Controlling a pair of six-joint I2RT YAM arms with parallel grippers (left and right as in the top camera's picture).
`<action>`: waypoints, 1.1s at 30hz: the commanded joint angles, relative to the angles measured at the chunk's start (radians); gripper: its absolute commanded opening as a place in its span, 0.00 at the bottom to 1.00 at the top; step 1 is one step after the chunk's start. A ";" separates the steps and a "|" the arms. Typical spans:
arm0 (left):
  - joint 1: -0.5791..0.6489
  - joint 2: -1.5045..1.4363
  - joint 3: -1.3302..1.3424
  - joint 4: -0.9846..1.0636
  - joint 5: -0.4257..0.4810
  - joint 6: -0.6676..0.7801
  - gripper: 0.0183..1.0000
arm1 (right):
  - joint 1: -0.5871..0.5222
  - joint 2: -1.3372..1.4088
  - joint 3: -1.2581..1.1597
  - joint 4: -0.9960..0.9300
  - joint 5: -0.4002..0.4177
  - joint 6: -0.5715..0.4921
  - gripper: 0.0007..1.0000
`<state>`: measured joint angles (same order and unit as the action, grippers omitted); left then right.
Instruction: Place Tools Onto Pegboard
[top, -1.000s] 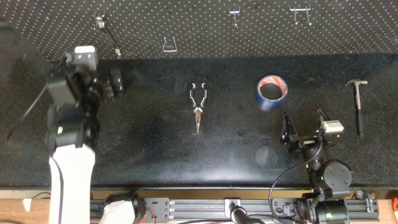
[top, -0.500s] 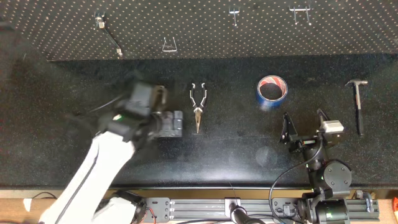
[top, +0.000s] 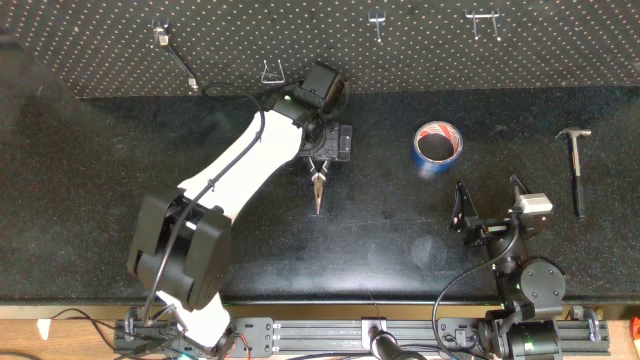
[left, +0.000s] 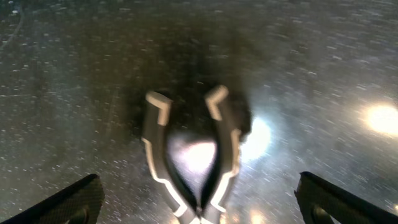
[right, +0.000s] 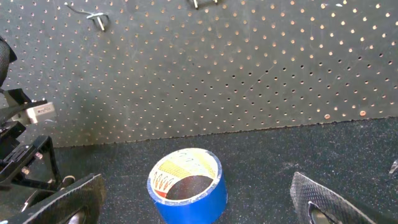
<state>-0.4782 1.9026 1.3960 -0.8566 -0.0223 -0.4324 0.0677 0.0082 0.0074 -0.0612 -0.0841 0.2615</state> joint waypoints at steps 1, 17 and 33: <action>0.007 0.027 0.023 -0.003 -0.053 -0.028 1.00 | 0.006 -0.007 -0.003 -0.003 -0.013 0.015 0.98; 0.006 0.087 0.023 -0.003 -0.011 -0.114 1.00 | 0.006 -0.007 -0.003 -0.003 -0.013 0.015 0.98; 0.007 0.103 0.023 -0.002 -0.001 -0.114 1.00 | 0.006 -0.007 -0.003 -0.003 -0.013 0.015 0.98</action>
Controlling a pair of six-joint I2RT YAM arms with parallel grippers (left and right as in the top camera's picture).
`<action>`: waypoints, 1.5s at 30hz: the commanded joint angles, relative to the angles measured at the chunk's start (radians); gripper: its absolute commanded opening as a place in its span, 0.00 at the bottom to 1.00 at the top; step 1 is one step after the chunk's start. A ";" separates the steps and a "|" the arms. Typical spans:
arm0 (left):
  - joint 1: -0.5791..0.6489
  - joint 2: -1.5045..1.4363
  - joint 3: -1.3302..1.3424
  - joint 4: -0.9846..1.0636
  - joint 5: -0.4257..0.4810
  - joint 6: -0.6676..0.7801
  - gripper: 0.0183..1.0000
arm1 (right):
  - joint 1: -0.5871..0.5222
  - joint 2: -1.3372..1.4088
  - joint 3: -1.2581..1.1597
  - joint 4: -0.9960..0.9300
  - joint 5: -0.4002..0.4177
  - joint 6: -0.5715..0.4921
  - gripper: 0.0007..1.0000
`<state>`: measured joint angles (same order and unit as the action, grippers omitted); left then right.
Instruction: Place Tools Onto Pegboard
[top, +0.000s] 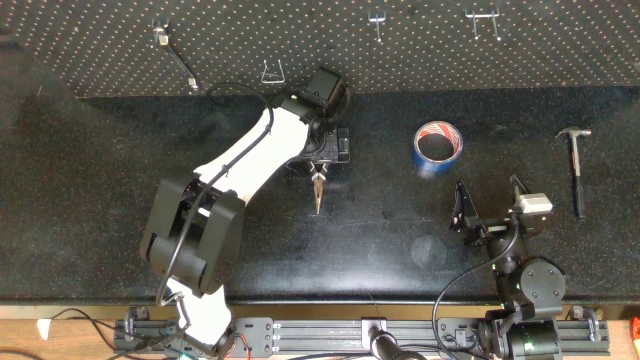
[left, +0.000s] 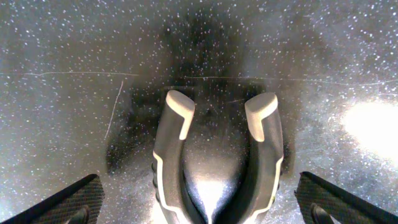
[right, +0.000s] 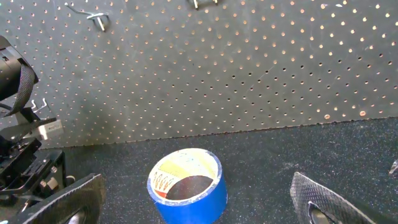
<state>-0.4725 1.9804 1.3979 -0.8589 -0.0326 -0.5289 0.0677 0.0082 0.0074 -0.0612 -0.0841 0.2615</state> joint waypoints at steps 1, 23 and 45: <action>0.001 0.027 0.021 0.003 0.006 -0.018 1.00 | 0.006 -0.007 -0.003 -0.003 -0.013 0.015 0.98; 0.000 0.039 0.021 0.003 0.000 -0.017 0.49 | 0.006 -0.007 -0.003 -0.003 -0.013 0.015 0.97; 0.098 -0.839 -0.466 0.479 -0.413 0.161 0.01 | 0.006 -0.007 -0.003 -0.003 -0.013 0.015 0.98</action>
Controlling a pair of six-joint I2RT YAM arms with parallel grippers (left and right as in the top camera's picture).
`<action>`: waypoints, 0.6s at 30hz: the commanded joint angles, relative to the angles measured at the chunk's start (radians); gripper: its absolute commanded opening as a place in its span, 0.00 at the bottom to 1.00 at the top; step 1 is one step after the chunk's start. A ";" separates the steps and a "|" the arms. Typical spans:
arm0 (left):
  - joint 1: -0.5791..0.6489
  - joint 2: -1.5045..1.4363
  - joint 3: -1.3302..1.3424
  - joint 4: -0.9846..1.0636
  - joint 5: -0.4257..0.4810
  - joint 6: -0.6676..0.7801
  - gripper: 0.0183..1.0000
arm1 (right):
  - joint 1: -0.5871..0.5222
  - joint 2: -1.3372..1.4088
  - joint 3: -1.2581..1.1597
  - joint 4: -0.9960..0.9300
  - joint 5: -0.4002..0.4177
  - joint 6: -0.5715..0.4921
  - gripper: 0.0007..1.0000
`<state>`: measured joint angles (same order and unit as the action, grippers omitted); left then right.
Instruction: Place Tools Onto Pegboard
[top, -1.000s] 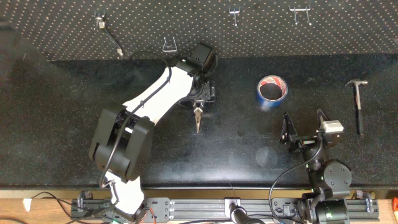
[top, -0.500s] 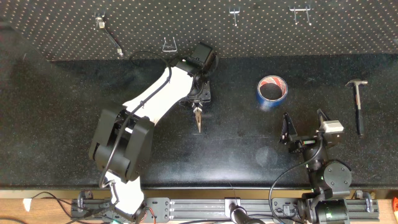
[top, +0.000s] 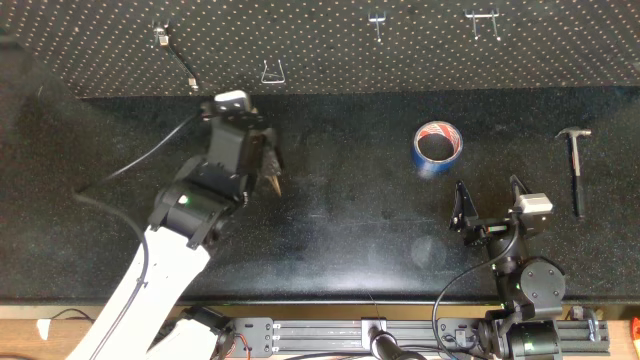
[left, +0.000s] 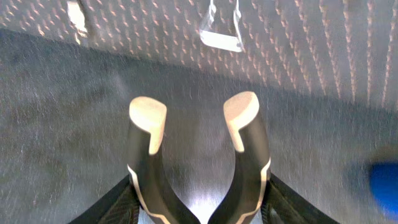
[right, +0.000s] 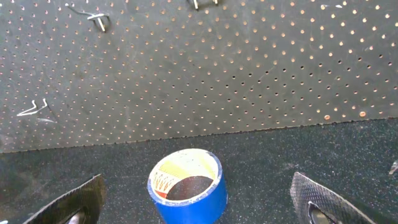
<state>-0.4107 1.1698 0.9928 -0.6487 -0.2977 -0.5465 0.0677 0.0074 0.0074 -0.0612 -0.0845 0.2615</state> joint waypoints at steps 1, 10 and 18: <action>0.036 -0.008 -0.061 0.368 -0.163 0.254 0.01 | 0.006 -0.006 -0.003 -0.003 -0.013 0.015 0.98; 0.045 0.273 -0.061 1.035 -0.173 0.504 0.01 | 0.006 -0.006 -0.003 -0.003 -0.013 0.015 0.98; 0.064 0.375 -0.061 1.140 -0.159 0.503 0.01 | 0.006 -0.006 -0.003 -0.003 -0.013 0.015 0.98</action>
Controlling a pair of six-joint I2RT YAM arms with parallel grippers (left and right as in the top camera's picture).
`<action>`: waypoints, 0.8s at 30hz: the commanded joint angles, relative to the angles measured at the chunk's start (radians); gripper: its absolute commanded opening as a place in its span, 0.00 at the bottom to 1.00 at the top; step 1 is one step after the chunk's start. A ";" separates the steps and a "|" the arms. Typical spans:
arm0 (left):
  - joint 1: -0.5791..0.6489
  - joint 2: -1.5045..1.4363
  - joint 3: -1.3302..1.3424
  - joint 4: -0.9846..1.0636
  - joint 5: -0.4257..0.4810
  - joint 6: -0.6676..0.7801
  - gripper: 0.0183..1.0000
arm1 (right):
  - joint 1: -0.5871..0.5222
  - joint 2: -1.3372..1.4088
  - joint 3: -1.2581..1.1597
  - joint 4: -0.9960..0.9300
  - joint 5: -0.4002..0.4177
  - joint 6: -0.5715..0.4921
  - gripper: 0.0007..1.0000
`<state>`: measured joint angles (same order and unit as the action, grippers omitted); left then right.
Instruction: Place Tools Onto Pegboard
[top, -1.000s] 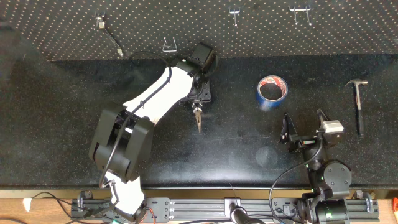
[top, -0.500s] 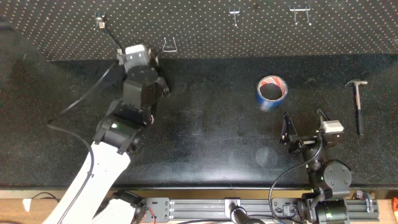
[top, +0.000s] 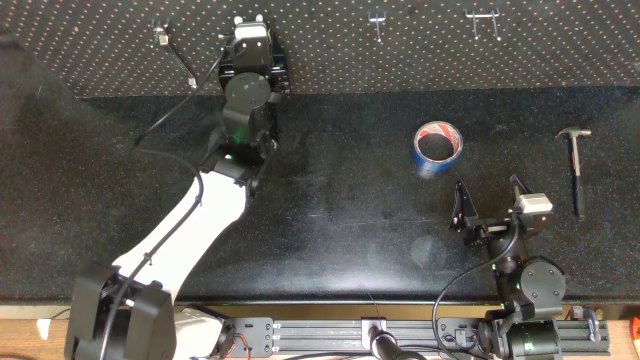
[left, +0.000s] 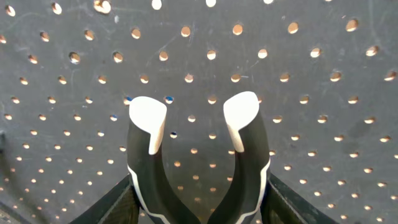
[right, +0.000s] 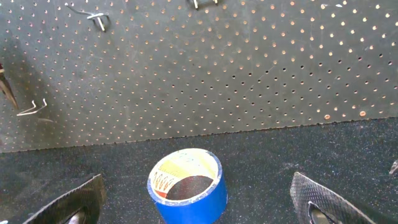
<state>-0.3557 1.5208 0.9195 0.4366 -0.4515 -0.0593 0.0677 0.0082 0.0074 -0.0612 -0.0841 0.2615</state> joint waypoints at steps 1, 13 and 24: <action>0.010 0.030 0.013 0.055 -0.005 0.016 0.01 | 0.006 -0.007 -0.003 -0.003 -0.013 0.015 0.98; 0.051 0.193 0.013 0.266 0.064 0.012 0.01 | 0.006 -0.007 -0.003 -0.003 -0.013 0.015 0.98; 0.051 0.203 0.013 0.290 0.143 0.012 0.48 | 0.006 -0.007 -0.003 -0.003 -0.013 0.015 0.98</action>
<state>-0.3050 1.7031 0.9127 0.6979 -0.3836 -0.0525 0.0677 0.0082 0.0074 -0.0612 -0.0845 0.2615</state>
